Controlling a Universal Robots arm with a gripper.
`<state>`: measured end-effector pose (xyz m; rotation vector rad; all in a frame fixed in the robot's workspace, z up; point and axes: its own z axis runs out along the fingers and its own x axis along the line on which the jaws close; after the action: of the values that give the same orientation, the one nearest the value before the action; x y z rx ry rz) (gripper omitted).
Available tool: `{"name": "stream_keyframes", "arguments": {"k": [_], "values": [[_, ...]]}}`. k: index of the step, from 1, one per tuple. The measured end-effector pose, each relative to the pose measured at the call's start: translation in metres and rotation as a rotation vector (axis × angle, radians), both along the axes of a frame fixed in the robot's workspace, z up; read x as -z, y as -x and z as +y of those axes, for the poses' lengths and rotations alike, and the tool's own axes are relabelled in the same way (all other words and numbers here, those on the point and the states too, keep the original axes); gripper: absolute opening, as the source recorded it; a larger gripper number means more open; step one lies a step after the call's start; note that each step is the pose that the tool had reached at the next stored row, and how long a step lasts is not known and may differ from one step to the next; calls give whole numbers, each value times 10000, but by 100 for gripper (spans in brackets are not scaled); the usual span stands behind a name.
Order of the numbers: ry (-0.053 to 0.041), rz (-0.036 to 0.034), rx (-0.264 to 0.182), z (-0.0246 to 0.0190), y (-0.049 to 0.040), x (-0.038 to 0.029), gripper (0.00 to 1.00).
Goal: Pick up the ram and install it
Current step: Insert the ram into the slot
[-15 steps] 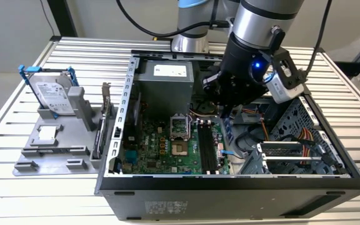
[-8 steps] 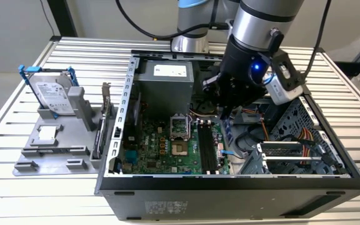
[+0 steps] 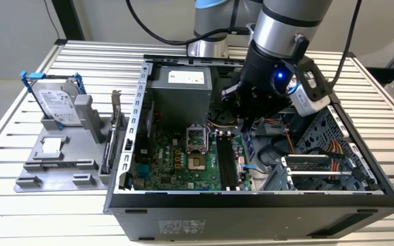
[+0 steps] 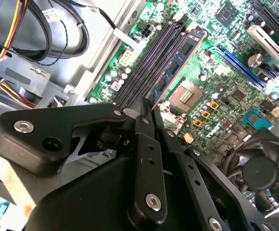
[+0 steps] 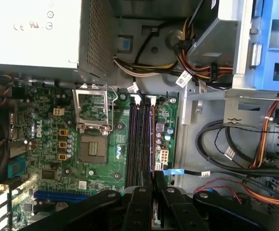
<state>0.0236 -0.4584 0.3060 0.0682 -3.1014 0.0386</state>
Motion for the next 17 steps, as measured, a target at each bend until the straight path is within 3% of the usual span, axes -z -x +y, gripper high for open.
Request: {"name": "stream_keyframes", "arguments": {"k": [17], "values": [[65,0,0,0,0,37,0]]}}
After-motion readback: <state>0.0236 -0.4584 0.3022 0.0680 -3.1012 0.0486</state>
